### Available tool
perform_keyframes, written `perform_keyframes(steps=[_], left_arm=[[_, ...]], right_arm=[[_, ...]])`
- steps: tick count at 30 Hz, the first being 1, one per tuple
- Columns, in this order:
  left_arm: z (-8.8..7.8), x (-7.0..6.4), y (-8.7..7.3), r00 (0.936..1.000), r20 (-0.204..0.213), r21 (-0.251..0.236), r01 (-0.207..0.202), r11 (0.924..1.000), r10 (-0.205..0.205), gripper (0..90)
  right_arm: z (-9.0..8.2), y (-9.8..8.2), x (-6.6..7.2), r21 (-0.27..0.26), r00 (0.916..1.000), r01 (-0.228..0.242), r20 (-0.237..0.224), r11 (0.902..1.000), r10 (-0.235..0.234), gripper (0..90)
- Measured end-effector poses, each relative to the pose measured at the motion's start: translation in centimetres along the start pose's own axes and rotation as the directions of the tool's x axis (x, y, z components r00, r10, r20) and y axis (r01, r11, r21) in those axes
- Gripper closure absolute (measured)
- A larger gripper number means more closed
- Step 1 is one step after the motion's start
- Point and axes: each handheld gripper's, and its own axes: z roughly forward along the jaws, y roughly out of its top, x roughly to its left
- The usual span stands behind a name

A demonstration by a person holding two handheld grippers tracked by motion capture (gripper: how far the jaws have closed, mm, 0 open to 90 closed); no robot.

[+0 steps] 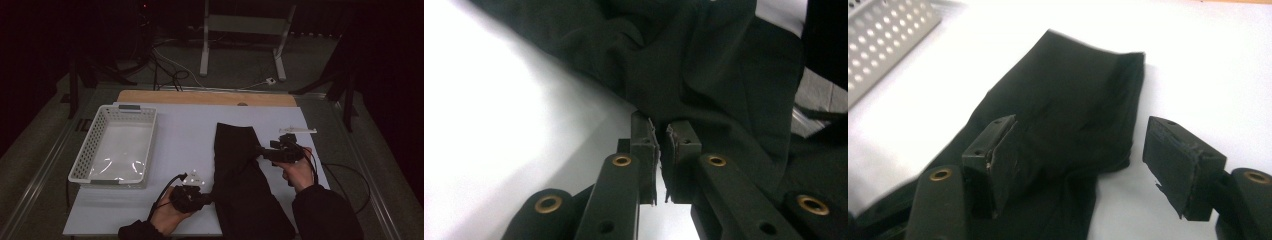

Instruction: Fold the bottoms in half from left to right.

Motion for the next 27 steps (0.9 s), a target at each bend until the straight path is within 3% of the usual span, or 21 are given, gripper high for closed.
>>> perform_keyframes(steps=[2, 3, 5, 9, 12, 14, 16, 17, 22, 27], left_arm=[[-0.2, 0.0, -0.1, 0.9999, -0.003, -0.013, 0.011, 0.9999, -0.011, 81.3], [-0.5, 0.1, 0.0, 0.9998, -0.005, -0.028, 0.02, 0.9994, -0.02, 69.7], [-0.9, 0.2, 0.4, 0.9995, -0.003, -0.073, 0.032, 0.9968, -0.032, 57.1], [-1.6, 0.4, 1.3, 0.9993, -0.004, -0.144, 0.035, 0.989, -0.036, 42.0], [-1.6, 0.8, 2.4, 0.9993, -0.008, -0.173, 0.033, 0.9844, -0.035, 36.1], [-1.4, 1.2, 3.3, 0.9992, -0.01, -0.195, 0.036, 0.9802, -0.038, 33.6], [-1.2, 1.6, 4.1, 0.9989, -0.011, -0.217, 0.042, 0.9753, -0.045, 31.6], [-1.1, 1.8, 4.6, 0.9989, -0.013, -0.228, 0.042, 0.9729, -0.046, 31.1], [-0.4, 2.9, 6.8, 0.9962, -0.06, -0.257, 0.045, 0.9653, -0.063, 30.2], [0.9, 4.3, 8.4, 0.9911, -0.098, -0.266, 0.062, 0.962, -0.09, 29.7]], right_arm=[[0.1, 0.1, 0.0, -0.011, 0.9999, -0.012, -0.002, 0.9999, 0.012, 31.2], [0.3, 0.4, 0.1, -0.024, 0.9995, -0.028, -0.011, 0.9993, 0.028, 31.2], [0.6, 0.6, 0.3, -0.024, 0.9996, -0.027, -0.013, 0.9994, 0.027, 31.2], [1.2, 1.0, -0.1, -0.021, 0.9996, -0.029, 0.002, 0.9994, 0.029, 31.1], [1.7, 1.1, -0.4, -0.03, 0.9989, -0.012, 0.044, 0.9995, 0.013, 31.0], [2.0, 1.2, -0.6, -0.037, 0.9986, -0.024, 0.046, 0.999, 0.026, 30.7], [2.3, 1.4, -0.4, -0.033, 0.9964, 0.007, 0.085, 0.9994, -0.004, 30.6], [2.3, 1.5, -0.3, -0.036, 0.9965, 0.011, 0.083, 0.9993, -0.008, 30.5], [3.0, 1.7, -0.5, -0.038, 0.9925, 0.014, 0.122, 0.9992, -0.009, 28.8], [4.2, 1.4, -1.7, -0.007, 0.9939, -0.022, 0.107, 0.9997, 0.023, 29.8]])
